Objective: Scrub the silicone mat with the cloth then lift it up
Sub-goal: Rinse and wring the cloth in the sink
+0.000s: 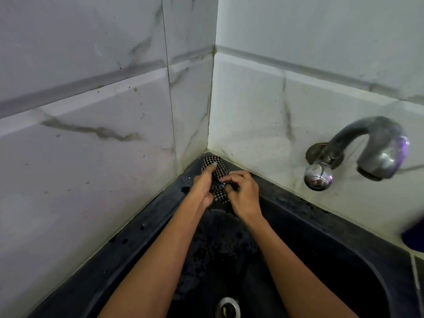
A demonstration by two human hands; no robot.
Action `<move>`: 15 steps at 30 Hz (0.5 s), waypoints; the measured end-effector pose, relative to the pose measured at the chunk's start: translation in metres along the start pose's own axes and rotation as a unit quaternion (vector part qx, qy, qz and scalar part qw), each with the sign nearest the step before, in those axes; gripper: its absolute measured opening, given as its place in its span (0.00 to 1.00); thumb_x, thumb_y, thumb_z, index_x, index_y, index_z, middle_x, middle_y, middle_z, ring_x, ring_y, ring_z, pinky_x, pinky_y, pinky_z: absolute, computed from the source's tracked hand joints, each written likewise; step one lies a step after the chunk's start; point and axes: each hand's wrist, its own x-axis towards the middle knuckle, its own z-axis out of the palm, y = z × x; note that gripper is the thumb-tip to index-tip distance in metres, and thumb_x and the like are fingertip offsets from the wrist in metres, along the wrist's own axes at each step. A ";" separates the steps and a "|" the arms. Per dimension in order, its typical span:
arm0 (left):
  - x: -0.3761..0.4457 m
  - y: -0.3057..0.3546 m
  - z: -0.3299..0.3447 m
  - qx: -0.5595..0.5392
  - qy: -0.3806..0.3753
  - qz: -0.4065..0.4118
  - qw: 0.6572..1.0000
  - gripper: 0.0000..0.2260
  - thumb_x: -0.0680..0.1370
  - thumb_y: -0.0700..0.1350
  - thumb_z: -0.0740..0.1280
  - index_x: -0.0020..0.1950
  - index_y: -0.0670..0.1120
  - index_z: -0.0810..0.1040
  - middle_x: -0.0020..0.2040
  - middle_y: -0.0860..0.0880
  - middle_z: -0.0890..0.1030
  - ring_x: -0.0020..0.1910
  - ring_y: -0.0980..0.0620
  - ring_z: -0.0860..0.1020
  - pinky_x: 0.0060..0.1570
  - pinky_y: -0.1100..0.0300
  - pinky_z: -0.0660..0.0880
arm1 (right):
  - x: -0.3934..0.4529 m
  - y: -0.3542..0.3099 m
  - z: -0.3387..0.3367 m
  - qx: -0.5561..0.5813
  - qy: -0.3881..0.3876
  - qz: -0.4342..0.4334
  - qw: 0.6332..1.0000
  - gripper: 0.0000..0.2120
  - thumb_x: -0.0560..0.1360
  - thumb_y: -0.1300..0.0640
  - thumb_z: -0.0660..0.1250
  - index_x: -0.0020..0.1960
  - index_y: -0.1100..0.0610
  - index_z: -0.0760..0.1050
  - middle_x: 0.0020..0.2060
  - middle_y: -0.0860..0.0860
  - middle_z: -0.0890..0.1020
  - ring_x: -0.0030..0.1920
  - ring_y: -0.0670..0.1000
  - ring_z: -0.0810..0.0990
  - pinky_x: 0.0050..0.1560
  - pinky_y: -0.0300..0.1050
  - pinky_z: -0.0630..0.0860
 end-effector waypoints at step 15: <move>0.044 0.005 0.011 0.251 0.169 0.225 0.926 0.13 0.74 0.38 0.67 0.59 0.38 0.77 0.56 0.41 0.80 0.54 0.44 0.78 0.55 0.56 0.75 | 0.029 0.024 0.030 -0.076 -0.096 -0.063 0.990 0.24 0.73 0.72 0.60 0.67 0.61 0.69 0.70 0.56 0.67 0.70 0.55 0.66 0.67 0.37 0.59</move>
